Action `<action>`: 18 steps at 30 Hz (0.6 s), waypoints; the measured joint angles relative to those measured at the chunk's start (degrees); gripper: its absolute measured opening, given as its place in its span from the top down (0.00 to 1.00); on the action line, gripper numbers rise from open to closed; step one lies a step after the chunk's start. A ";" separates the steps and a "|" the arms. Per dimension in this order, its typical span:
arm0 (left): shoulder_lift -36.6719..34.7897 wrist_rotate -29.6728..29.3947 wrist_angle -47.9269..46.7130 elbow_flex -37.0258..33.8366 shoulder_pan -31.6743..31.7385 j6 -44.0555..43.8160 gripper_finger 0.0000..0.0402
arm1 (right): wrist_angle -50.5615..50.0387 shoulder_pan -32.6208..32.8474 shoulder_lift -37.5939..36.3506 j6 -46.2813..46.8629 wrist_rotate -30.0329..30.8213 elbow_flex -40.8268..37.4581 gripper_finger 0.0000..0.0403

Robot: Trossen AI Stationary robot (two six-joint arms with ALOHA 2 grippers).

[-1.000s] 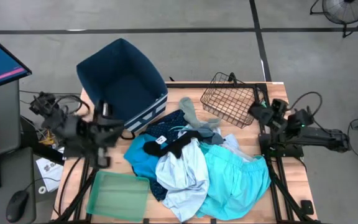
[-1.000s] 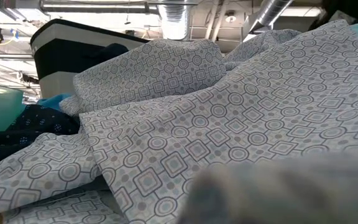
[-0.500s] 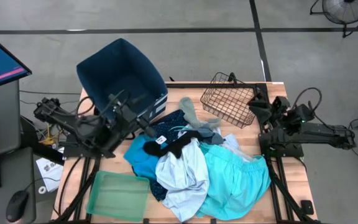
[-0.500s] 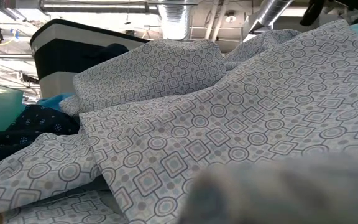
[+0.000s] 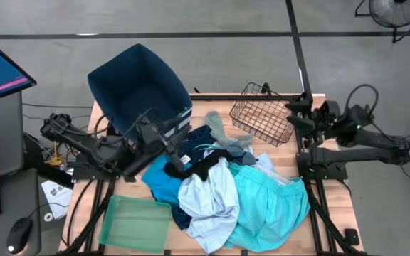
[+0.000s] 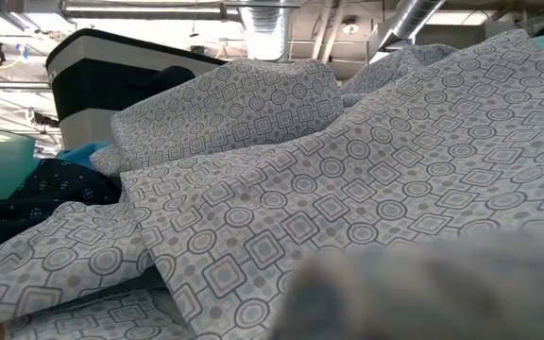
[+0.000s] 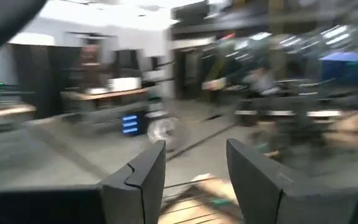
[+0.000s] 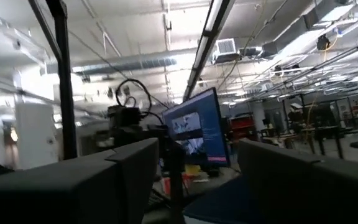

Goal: Pick & Place Cloths
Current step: Put the black sock into the blue bin

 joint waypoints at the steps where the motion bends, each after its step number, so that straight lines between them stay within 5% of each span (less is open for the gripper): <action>1: 0.00 2.85 -0.67 0.02 0.00 -1.81 0.62 | -3.92 0.00 1.15 -1.44 0.00 2.99 0.46; 11: 0.92 21.59 -25.63 0.02 2.81 -36.98 0.60 | -47.54 -0.04 15.37 -12.84 2.13 28.53 0.46; 18: 6.00 36.59 -26.54 0.02 5.10 -44.22 0.55 | -63.22 0.00 22.95 -10.73 3.86 34.92 0.46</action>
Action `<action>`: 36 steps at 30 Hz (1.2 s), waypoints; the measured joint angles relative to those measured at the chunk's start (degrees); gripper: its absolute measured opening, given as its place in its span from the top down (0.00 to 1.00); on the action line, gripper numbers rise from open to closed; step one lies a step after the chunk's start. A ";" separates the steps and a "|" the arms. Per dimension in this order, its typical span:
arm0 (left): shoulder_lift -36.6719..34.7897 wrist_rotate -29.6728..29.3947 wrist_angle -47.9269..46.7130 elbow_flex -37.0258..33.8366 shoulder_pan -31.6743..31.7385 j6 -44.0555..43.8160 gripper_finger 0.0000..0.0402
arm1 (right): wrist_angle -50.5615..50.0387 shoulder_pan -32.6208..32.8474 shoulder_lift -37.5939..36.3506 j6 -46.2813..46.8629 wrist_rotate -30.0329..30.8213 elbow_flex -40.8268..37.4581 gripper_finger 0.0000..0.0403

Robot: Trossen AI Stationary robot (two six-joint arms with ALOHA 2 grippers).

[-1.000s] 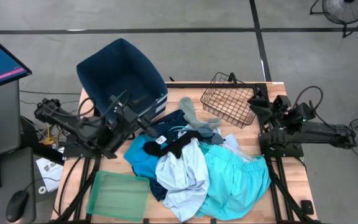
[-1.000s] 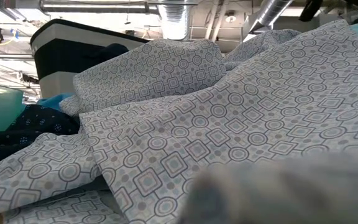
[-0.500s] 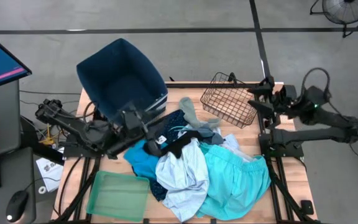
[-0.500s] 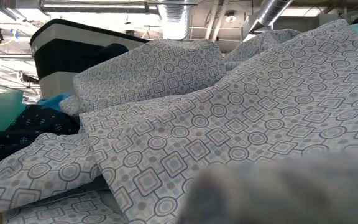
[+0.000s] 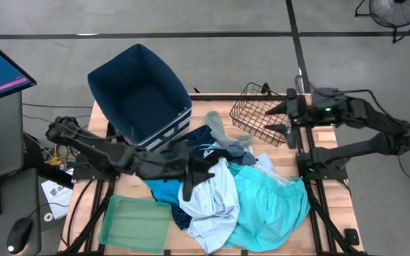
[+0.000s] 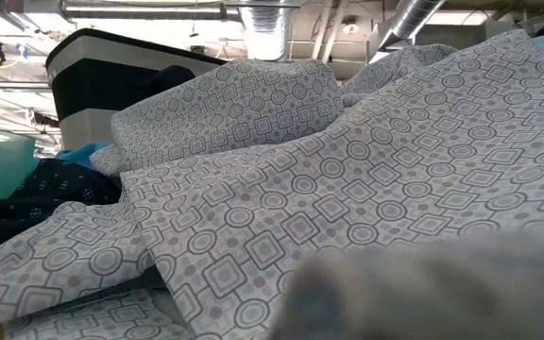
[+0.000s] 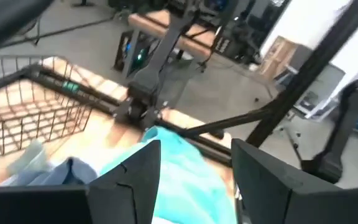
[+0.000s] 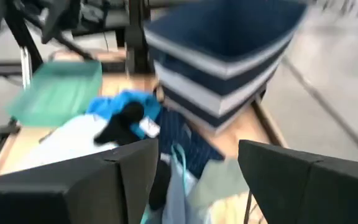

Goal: Pick & Place Cloths
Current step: Put the black sock into the blue bin

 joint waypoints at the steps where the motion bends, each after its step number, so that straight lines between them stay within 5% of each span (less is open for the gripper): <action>1: 0.80 0.38 -0.36 0.00 0.62 -0.64 0.55 | -0.98 0.05 0.53 0.31 -0.22 0.01 0.46; 17: 8.95 3.13 -11.34 0.00 12.20 -2.43 0.55 | -19.66 0.55 -1.05 10.14 -1.11 0.16 0.46; 36: 12.78 9.26 -18.26 0.02 16.28 6.30 0.53 | -19.35 0.52 -2.72 10.58 -4.48 0.12 0.46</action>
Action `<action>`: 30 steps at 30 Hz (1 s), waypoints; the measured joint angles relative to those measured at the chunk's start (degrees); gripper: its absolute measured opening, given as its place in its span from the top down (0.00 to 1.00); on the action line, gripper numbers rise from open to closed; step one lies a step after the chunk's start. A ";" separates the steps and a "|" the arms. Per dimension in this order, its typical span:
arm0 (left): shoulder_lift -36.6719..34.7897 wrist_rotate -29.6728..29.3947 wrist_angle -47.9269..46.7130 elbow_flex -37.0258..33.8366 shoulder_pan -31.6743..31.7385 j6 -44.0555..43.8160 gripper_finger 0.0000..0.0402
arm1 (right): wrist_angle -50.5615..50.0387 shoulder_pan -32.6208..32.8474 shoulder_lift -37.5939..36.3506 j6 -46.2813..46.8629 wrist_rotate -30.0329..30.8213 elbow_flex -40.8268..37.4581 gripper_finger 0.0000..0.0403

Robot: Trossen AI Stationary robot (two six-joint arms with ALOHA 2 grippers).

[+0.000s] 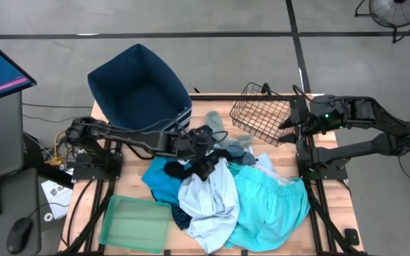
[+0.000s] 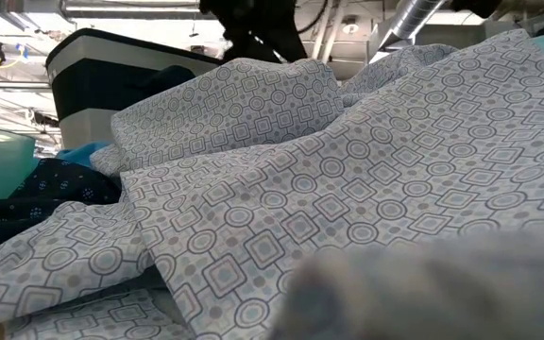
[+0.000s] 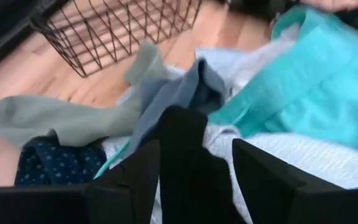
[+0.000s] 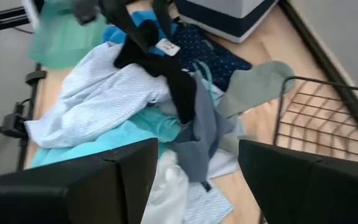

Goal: Pick & Place Cloths
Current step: Put the black sock into the blue bin

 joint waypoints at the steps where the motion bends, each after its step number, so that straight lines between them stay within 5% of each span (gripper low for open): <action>1: 0.86 0.47 -0.10 -0.01 -0.04 0.09 0.52 | 0.02 0.00 0.24 0.03 -0.76 0.02 0.46; 6: 3.98 2.89 0.33 -0.04 -0.05 -0.34 0.45 | 0.00 0.00 0.73 0.91 -2.41 -0.03 0.46; 9: 5.03 -0.65 0.28 -0.04 -0.07 -1.59 0.43 | 0.05 0.00 0.69 -0.21 -2.42 -0.03 0.46; 18: 4.39 -2.79 0.51 0.00 -0.04 -2.49 0.48 | 0.13 0.00 0.65 0.44 -2.43 -0.03 0.46; 30: 4.49 1.05 0.01 -0.11 1.57 -2.69 0.97 | 2.45 0.00 0.67 3.57 -2.39 -0.03 0.46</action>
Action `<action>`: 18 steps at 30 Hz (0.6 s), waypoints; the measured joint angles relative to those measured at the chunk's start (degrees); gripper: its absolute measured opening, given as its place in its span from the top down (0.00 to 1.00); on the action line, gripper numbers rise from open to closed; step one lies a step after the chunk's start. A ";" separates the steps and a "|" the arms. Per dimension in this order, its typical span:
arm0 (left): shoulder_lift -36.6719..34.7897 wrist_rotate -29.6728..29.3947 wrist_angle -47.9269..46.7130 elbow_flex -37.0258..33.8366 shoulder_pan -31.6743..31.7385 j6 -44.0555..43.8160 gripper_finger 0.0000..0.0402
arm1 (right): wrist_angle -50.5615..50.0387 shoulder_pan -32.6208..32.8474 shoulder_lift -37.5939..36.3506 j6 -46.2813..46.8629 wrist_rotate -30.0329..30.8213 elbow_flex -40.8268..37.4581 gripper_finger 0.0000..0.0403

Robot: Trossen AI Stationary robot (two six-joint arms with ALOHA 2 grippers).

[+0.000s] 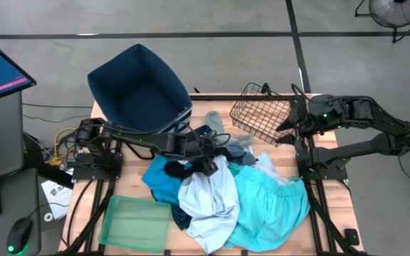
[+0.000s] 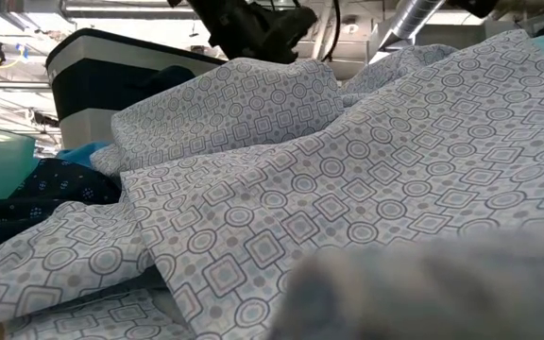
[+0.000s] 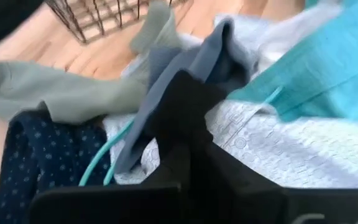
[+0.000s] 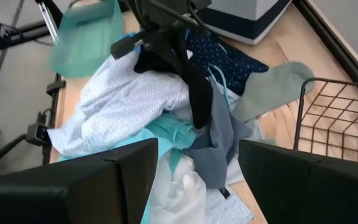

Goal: Pick & Place Cloths
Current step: Put the black sock into the blue bin

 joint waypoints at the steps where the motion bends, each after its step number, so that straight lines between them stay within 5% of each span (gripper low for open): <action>1: -0.40 0.03 0.73 0.12 -0.02 -0.10 0.98 | 0.27 0.00 -0.02 0.67 0.02 0.00 0.46; 7: -6.18 -1.34 1.92 0.06 -2.11 -0.07 1.00 | 2.62 0.64 0.17 1.44 0.05 0.00 0.46; 18: -25.59 -14.92 12.76 0.09 -13.90 10.74 1.00 | 11.69 4.54 0.92 0.44 0.17 -0.02 0.46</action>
